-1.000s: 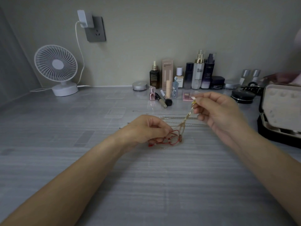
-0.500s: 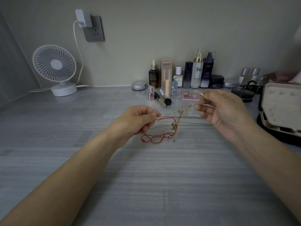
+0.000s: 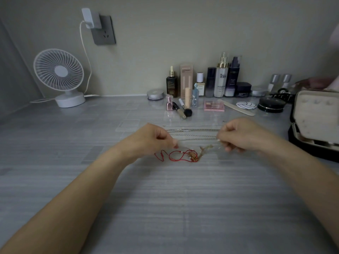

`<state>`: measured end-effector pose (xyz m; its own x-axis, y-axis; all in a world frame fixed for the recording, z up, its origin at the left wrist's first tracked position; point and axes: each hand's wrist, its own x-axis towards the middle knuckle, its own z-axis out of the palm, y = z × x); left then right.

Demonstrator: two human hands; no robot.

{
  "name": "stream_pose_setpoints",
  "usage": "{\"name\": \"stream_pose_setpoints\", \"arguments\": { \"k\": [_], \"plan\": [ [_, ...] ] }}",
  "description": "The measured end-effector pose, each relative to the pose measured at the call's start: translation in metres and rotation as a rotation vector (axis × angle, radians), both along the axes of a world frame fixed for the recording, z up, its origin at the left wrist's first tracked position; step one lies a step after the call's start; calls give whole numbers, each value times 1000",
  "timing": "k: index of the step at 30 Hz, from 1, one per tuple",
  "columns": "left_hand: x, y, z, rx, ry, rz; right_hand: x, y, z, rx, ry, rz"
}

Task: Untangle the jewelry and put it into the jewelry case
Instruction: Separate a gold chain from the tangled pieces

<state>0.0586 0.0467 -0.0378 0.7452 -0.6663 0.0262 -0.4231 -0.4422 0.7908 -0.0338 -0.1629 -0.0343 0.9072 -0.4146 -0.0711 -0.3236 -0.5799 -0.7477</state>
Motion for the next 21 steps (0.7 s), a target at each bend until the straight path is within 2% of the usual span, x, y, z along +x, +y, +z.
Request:
{"name": "stream_pose_setpoints", "arguments": {
  "k": [5,8,11,14,16,21],
  "plan": [
    [0,-1,-2,41,-54,14,-1,-2,-6,-271,146,91],
    [-1,-2,-2,8,-50,16,-3,3,-7,-386,49,152],
    [-2,-3,-1,-59,-24,12,-5,13,-6,-322,-40,281],
    [-5,-5,2,-187,89,18,-5,19,-11,-391,-23,387],
    [-6,-7,3,-293,211,21,-4,20,-13,-447,-56,383],
    [-7,-9,5,-475,471,12,-4,14,-5,-358,-116,304]
  ]
}}
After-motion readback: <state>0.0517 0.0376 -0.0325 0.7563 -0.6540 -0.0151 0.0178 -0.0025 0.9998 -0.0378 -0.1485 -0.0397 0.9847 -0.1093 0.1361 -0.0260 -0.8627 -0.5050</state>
